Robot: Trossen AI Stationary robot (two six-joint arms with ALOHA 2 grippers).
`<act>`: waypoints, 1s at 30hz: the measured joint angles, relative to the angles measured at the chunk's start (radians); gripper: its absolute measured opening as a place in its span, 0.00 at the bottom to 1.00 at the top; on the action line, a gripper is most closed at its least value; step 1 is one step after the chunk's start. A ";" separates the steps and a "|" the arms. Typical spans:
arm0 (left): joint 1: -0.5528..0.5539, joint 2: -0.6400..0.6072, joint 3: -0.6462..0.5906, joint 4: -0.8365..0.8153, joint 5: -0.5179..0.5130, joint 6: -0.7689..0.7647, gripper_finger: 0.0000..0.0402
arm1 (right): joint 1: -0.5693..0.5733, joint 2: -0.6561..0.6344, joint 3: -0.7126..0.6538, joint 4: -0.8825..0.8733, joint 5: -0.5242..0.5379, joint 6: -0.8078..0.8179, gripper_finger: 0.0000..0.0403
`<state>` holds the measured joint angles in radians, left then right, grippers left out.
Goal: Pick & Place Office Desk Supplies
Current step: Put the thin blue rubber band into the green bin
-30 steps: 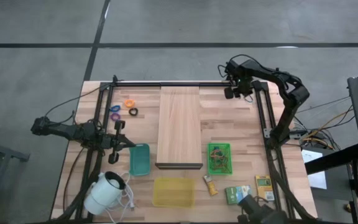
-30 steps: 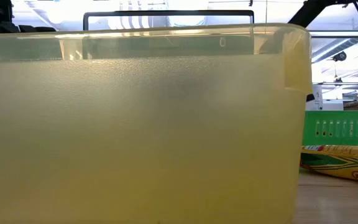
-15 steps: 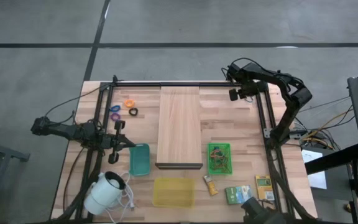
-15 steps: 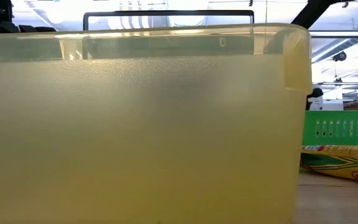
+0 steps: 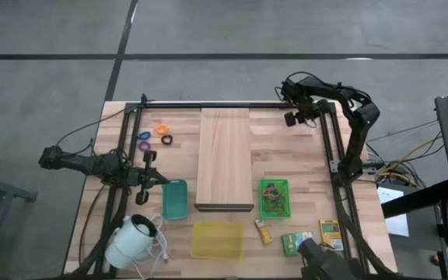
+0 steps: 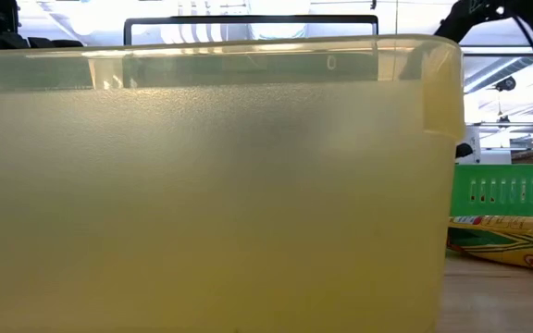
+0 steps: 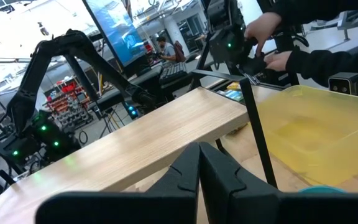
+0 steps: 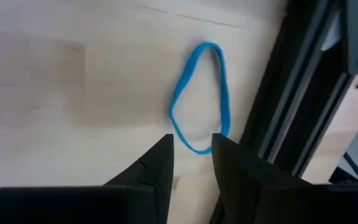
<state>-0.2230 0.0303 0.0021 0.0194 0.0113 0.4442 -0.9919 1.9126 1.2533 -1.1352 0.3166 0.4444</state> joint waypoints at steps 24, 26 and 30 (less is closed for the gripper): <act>0.001 0.000 0.000 0.000 0.000 0.000 0.03 | -0.026 0.263 0.251 -0.244 -0.002 -0.022 0.24; 0.001 0.000 0.000 0.000 0.000 0.000 0.03 | -0.034 0.263 0.249 -0.241 -0.002 -0.053 0.24; 0.001 0.000 0.000 0.000 0.000 0.000 0.03 | -0.054 0.266 0.243 -0.234 -0.002 -0.070 0.25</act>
<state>-0.2218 0.0303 0.0019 0.0196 0.0113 0.4442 -1.0456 2.1790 1.4967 -1.3692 0.3145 0.3749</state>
